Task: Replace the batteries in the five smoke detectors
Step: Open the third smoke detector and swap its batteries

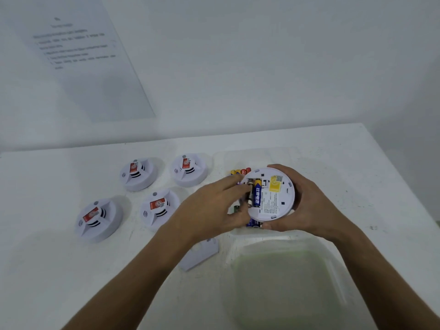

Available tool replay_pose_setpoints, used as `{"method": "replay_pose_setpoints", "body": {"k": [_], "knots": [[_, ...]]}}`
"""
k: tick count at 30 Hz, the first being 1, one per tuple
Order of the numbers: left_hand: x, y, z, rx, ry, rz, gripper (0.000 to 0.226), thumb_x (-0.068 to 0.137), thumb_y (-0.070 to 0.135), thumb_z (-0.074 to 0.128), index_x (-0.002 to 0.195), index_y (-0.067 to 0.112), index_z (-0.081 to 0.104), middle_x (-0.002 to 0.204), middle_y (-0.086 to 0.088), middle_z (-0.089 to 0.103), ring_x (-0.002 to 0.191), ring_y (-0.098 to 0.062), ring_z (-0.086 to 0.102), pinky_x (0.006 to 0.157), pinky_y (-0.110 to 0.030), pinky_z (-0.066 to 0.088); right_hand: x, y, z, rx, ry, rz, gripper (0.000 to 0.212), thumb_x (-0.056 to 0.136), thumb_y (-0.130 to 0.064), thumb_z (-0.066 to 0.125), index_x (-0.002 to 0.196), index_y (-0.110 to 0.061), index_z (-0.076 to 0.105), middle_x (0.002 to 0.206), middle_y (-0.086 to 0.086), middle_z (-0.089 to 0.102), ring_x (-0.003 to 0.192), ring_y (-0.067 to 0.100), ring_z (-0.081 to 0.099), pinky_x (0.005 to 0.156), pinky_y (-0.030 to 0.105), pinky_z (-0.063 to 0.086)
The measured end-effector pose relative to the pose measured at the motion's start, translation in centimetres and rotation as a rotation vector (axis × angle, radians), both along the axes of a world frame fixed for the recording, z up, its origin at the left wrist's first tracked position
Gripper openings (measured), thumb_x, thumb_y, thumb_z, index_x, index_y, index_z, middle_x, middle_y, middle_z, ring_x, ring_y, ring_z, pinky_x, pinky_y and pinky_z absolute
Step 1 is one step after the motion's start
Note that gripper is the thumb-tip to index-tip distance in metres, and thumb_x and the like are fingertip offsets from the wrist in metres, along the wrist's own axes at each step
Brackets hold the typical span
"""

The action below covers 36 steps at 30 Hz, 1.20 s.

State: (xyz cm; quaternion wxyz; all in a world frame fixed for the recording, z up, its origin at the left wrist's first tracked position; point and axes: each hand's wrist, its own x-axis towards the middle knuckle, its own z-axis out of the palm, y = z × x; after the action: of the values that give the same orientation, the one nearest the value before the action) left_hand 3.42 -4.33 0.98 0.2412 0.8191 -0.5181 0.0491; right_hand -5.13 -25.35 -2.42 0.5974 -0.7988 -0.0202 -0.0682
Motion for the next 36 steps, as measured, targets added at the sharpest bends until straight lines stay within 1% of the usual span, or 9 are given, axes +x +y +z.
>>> {"method": "replay_pose_setpoints", "body": {"k": [2, 5, 8, 10, 15, 20, 24, 29, 36], "knots": [[0.1, -0.4, -0.4, -0.032, 0.142, 0.033, 0.039, 0.085, 0.039, 0.065, 0.114, 0.013, 0.069, 0.117, -0.003, 0.064, 0.098, -0.009, 0.06, 0.076, -0.024, 0.055, -0.1, -0.3, -0.1, 0.001, -0.002, -0.016, 0.093, 0.054, 0.005, 0.093, 0.135, -0.016, 0.052, 0.122, -0.006, 0.067, 0.116, 0.015, 0.063, 0.087, 0.019, 0.053], [0.8, -1.1, -0.2, -0.086, 0.353, 0.154, 0.04, 0.076, 0.041, 0.077, 0.109, 0.019, 0.072, 0.105, 0.006, 0.061, 0.083, -0.004, 0.06, 0.067, -0.017, 0.053, -0.3, -0.8, 0.0, -0.006, -0.003, -0.047, 0.094, 0.053, 0.004, 0.094, 0.134, -0.02, 0.052, 0.121, -0.007, 0.067, 0.115, 0.014, 0.063, 0.083, 0.02, 0.055], [0.9, -2.5, 1.0, -0.118, 0.341, 0.163, 0.017, 0.084, 0.031, 0.072, 0.095, 0.019, 0.074, 0.084, 0.009, 0.064, 0.076, -0.005, 0.06, 0.062, -0.012, 0.047, -0.3, -1.6, 0.2, -0.034, -0.012, -0.103, 0.095, 0.053, 0.0, 0.095, 0.135, -0.02, 0.051, 0.122, -0.006, 0.066, 0.115, 0.013, 0.063, 0.084, 0.02, 0.055], [1.3, -3.5, 1.9, -0.164, 0.347, 0.187, 0.013, 0.087, 0.024, 0.068, 0.096, 0.017, 0.075, 0.082, 0.007, 0.068, 0.076, -0.005, 0.063, 0.066, -0.013, 0.051, -0.5, -2.2, 0.4, -0.027, -0.02, -0.137, 0.095, 0.053, 0.002, 0.094, 0.134, -0.021, 0.051, 0.121, -0.009, 0.066, 0.114, 0.01, 0.063, 0.083, 0.019, 0.055], [6.1, -6.4, 2.0, -0.264, 0.608, 0.413, 0.017, 0.084, 0.018, 0.069, 0.1, 0.015, 0.072, 0.084, 0.005, 0.072, 0.078, -0.008, 0.068, 0.071, -0.016, 0.054, -1.6, -3.9, 0.6, 0.007, -0.012, -0.201, 0.094, 0.053, -0.004, 0.095, 0.134, -0.027, 0.052, 0.126, -0.01, 0.065, 0.119, 0.01, 0.061, 0.091, 0.022, 0.055], [9.4, -8.2, -0.1, 0.088, 0.633, 0.354, 0.014, 0.083, 0.018, 0.071, 0.096, 0.013, 0.073, 0.093, -0.001, 0.073, 0.082, -0.013, 0.067, 0.069, -0.023, 0.055, -2.5, -4.6, 0.5, 0.006, 0.002, -0.242, 0.091, 0.053, 0.003, 0.092, 0.126, -0.037, 0.055, 0.121, -0.017, 0.066, 0.115, 0.004, 0.062, 0.086, 0.014, 0.053], [9.9, -9.2, -0.9, 0.329, 0.57, 0.26, 0.023, 0.088, 0.015, 0.066, 0.11, 0.01, 0.072, 0.111, -0.002, 0.071, 0.091, -0.01, 0.062, 0.078, -0.019, 0.046, -2.5, -4.8, 0.4, 0.007, 0.017, -0.256, 0.091, 0.051, 0.001, 0.091, 0.124, -0.04, 0.054, 0.117, -0.024, 0.066, 0.112, 0.0, 0.062, 0.082, 0.011, 0.052], [10.1, -10.0, -2.2, 0.43, 0.433, 0.267, 0.027, 0.094, 0.016, 0.057, 0.119, 0.01, 0.068, 0.127, -0.004, 0.064, 0.114, -0.017, 0.059, 0.087, -0.02, 0.041, -2.3, -4.8, 0.3, 0.027, 0.02, -0.245, 0.091, 0.051, -0.003, 0.091, 0.126, -0.037, 0.053, 0.119, -0.021, 0.066, 0.113, 0.002, 0.062, 0.082, 0.013, 0.053], [9.4, -9.8, -3.1, 0.471, 0.293, 0.26, 0.025, 0.094, 0.009, 0.052, 0.107, 0.008, 0.073, 0.115, -0.007, 0.07, 0.093, -0.022, 0.066, 0.083, -0.03, 0.053, -2.3, -4.5, 0.5, 0.034, 0.019, -0.227, 0.09, 0.049, -0.008, 0.089, 0.127, -0.035, 0.053, 0.118, -0.023, 0.066, 0.113, 0.001, 0.062, 0.083, 0.014, 0.054]]}}
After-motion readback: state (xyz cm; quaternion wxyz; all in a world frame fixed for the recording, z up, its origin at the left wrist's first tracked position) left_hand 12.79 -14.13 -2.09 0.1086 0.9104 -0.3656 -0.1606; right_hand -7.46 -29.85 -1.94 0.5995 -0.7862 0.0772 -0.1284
